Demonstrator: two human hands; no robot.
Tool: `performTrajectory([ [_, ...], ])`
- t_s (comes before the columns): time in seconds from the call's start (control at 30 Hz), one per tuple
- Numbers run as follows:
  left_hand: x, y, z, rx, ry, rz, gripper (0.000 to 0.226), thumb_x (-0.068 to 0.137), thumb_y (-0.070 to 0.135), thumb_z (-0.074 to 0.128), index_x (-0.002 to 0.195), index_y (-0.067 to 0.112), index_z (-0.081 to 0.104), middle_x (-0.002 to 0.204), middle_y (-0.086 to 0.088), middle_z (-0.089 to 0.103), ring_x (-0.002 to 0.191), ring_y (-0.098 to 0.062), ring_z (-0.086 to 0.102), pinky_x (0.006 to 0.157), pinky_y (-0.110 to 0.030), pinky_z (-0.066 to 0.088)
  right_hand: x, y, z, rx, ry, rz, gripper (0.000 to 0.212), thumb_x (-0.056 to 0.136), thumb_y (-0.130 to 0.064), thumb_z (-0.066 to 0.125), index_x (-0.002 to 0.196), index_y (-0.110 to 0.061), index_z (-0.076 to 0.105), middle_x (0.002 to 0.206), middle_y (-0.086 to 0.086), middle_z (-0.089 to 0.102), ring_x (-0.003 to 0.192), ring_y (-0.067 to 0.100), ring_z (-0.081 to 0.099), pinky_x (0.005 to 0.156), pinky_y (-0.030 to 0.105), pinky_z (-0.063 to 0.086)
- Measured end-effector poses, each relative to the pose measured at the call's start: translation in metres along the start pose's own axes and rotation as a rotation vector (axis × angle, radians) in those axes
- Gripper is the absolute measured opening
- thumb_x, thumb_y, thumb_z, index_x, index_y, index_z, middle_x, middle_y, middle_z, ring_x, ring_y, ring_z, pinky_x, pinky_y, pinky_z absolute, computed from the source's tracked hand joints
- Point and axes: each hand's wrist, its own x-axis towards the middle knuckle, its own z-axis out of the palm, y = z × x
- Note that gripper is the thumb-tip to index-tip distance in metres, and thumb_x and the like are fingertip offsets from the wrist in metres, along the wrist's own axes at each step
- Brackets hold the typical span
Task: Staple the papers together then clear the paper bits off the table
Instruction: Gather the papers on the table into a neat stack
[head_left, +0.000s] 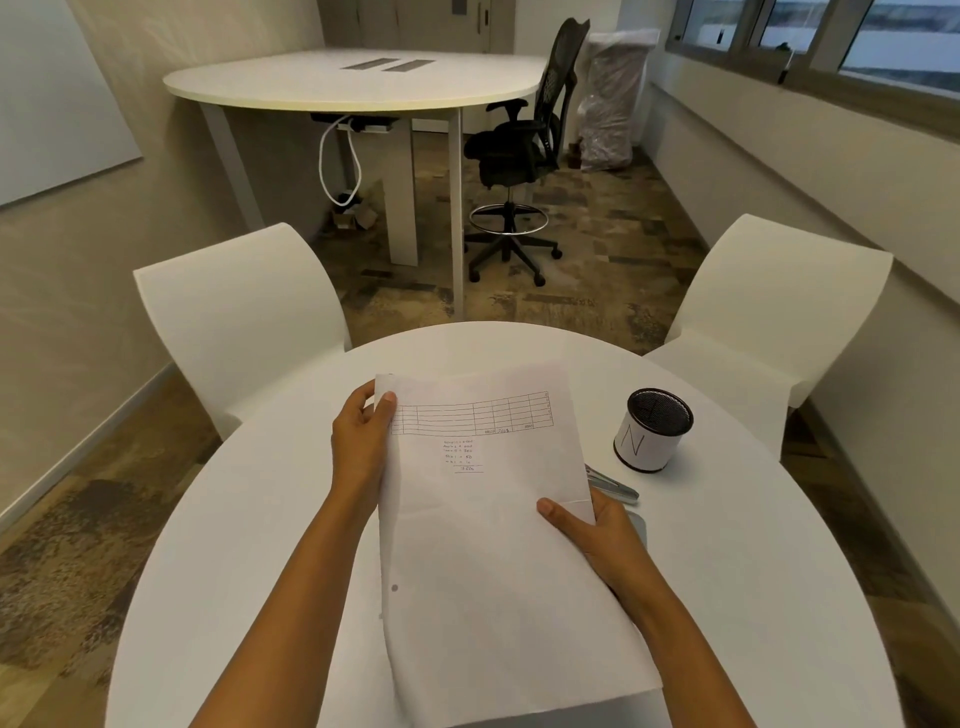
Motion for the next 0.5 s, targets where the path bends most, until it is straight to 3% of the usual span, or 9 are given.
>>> performTrajectory([
  [0.17,0.0015,0.0044,-0.0001,-0.009,-0.037,0.058,0.025,0.093,0.027,0.052,0.117,0.031,0.057,0.105,0.002,0.064,0.089,-0.013,0.065,0.065,-0.021,0.053,0.0003,0.002,-0.0018,0.0,-0.001,0.028,0.06,0.058,-0.055,0.073,0.11,-0.027,0.064,0.101,-0.006,0.074,0.093,0.015,0.07,0.084,0.034,0.057],
  [0.33,0.0021,0.0031,0.0,0.006,-0.046,0.064,0.025,0.093,0.029,0.052,0.117,0.024,0.055,0.114,-0.008,0.064,0.097,-0.026,0.064,0.076,-0.033,0.054,-0.002,0.002,-0.0023,-0.002,-0.002,0.029,0.061,0.06,-0.054,0.072,0.113,-0.025,0.064,0.103,-0.004,0.074,0.094,0.016,0.07,0.087,0.037,0.057],
  [0.5,0.0017,-0.0001,0.0009,0.002,-0.012,0.096,0.017,0.093,0.029,0.052,0.108,0.024,0.057,0.106,-0.007,0.066,0.086,-0.017,0.062,0.066,-0.024,0.048,-0.0055,0.0028,-0.0015,0.046,-0.01,0.048,0.056,0.071,-0.049,0.071,0.121,-0.027,0.058,0.113,-0.005,0.07,0.102,0.018,0.067,0.094,0.042,0.053],
])
